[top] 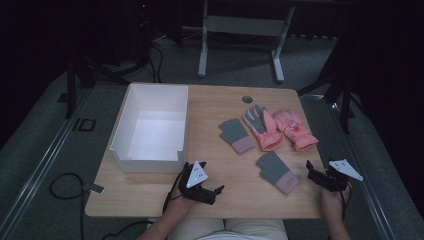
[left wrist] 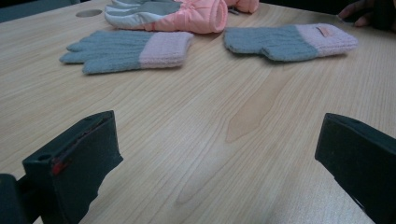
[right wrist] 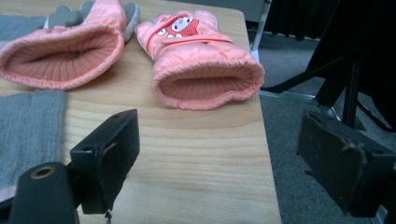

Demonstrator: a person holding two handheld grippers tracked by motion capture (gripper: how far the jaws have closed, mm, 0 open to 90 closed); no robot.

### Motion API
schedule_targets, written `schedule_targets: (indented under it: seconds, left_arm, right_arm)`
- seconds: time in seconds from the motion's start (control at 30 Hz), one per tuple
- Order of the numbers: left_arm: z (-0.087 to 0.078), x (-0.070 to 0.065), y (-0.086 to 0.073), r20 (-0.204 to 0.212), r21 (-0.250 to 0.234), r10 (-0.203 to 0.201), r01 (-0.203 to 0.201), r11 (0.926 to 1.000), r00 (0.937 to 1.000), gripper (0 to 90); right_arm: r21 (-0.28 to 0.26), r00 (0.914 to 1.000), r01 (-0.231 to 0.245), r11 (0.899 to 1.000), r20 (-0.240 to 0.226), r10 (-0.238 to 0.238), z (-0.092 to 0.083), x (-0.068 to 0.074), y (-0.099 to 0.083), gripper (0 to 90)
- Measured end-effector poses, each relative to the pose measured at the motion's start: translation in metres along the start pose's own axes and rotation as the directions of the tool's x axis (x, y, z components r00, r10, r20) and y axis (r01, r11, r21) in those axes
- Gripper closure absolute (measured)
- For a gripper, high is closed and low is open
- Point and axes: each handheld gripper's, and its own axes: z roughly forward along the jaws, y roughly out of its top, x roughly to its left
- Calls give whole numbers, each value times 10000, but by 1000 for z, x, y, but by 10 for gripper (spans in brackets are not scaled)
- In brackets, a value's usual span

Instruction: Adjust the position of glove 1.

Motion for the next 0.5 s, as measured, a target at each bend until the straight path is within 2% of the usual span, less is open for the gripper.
schedule_targets:
  seconds: [0.17, 0.23, 0.27, 0.4, 0.43, 0.47, 0.5]
  left_arm:
    - [0, 0, 0, -19, 40, -33, 33, 10000, 10000, 0]
    - [1, 1, 0, -51, 115, -81, 82, 9999, 10000, 0]
    - [1, 1, 0, -47, 102, -84, 84, 9999, 10000, 0]
    - [0, 1, 0, -44, 68, -95, 95, 9999, 9999, 0]
    - [0, 1, 0, -38, 72, -87, 87, 9999, 10000, 0]
    - [0, 1, 0, -38, 72, -87, 87, 9999, 10000, 0]
    - [0, 1, 0, -34, 46, -105, 106, 9999, 9999, 0]
  right_arm:
    - [100, 9999, -61, 9999, -93, 61, 1, -1, 0, 137]
    - [204, 9993, -353, 9992, 119, 350, 2, -3, 1, 137]
    - [273, 9992, -331, 9991, 217, 325, 2, -3, 1, 137]
    - [564, 9986, -106, 9983, 528, 76, 3, -1, 1, 139]
    - [676, 9977, 165, 9976, 640, -208, 4, 2, 1, 140]
    - [676, 9977, 165, 9976, 640, -208, 4, 2, 1, 140]
    - [826, 9966, 409, 9957, 686, -466, 6, 4, 2, 140]
